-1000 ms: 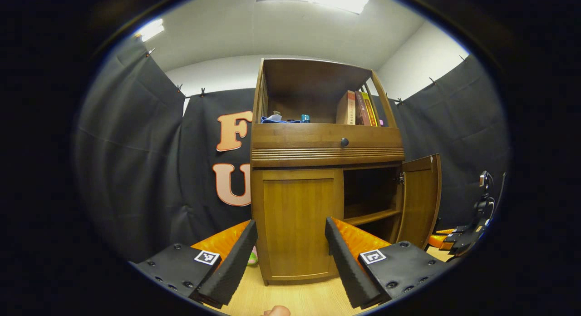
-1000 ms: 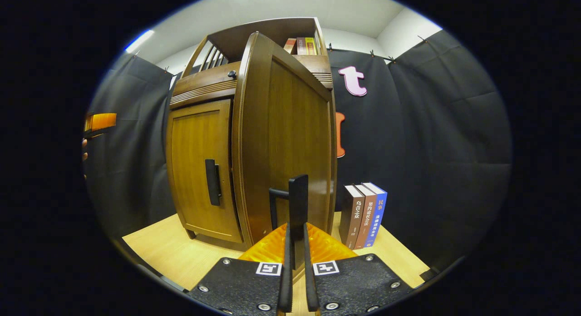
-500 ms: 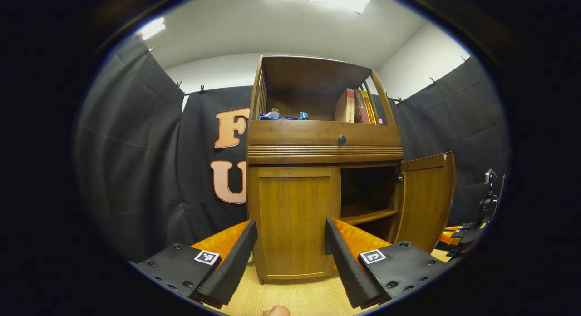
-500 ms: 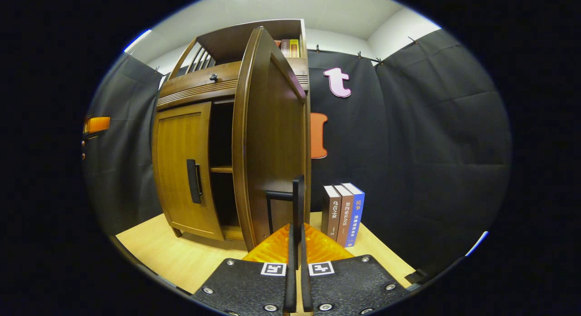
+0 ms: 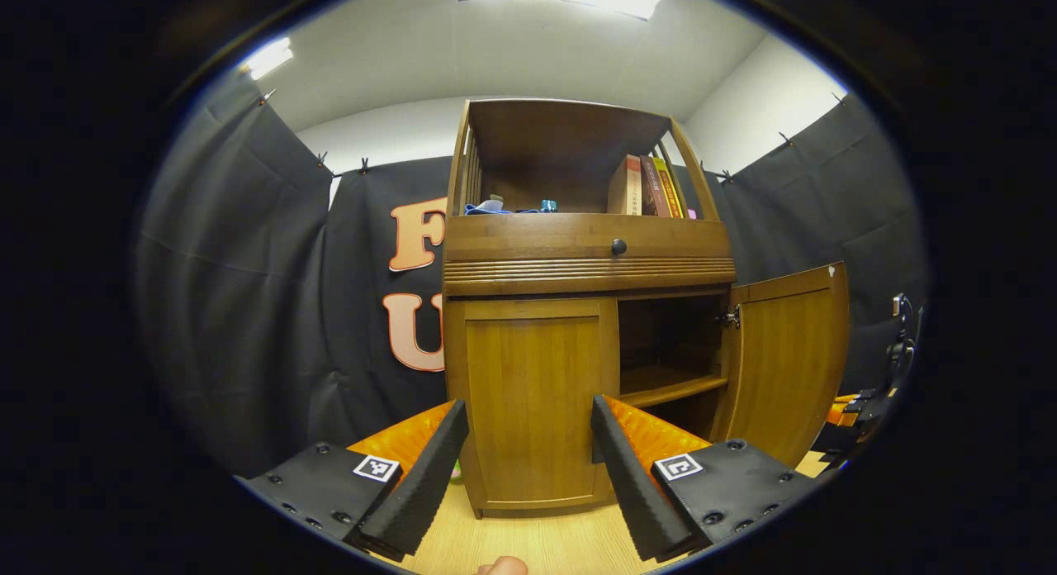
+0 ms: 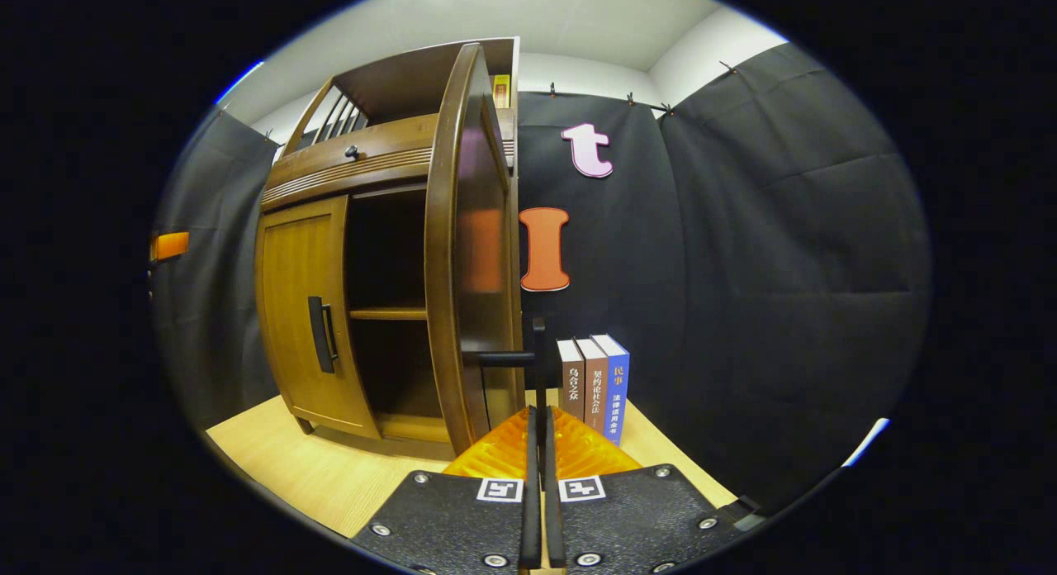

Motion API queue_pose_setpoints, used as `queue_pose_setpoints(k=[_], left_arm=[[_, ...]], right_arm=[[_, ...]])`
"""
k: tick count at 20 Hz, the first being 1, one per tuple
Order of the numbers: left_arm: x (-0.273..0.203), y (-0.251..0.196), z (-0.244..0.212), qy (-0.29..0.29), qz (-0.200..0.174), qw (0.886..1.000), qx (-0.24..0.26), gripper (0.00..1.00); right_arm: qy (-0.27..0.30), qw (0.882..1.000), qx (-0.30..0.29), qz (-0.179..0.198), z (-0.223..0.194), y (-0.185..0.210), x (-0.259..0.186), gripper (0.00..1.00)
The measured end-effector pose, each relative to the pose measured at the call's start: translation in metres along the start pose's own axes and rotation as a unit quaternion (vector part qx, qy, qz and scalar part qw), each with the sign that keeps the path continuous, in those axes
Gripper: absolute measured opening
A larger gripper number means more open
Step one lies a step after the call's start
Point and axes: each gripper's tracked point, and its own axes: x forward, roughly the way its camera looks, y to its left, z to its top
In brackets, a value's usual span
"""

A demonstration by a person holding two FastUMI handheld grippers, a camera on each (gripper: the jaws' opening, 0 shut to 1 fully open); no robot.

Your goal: Open the right door of the double-door shoe cabinet with the right hand, and open the left door with the left hand.

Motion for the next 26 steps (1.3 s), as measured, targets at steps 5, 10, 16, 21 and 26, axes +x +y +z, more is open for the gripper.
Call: queue_pose_setpoints(k=[5,10,16,21,26], left_arm=[[0.013,-0.01,-0.017,0.008,0.001,1.0,-0.002,0.98],[0.038,-0.021,-0.04,0.024,0.0,1.0,0.003,0.99],[0.076,-0.039,-0.075,0.046,-0.004,0.999,0.007,0.96],[0.106,-0.067,-0.1,0.052,-0.034,0.998,0.005,0.96],[0.139,-0.095,-0.128,0.064,-0.057,0.996,-0.002,0.95]], right_arm=[[0.004,1.0,0.008,0.023,-0.002,-0.013,0.004,0.03],[-0.001,1.0,0.014,0.027,0.0,-0.031,0.002,0.04],[-0.026,0.999,-0.015,-0.027,0.008,-0.076,-0.014,0.09],[-0.055,0.995,-0.031,-0.077,0.025,-0.105,-0.028,0.11],[-0.052,0.994,-0.007,-0.096,0.024,-0.125,-0.028,0.45]])
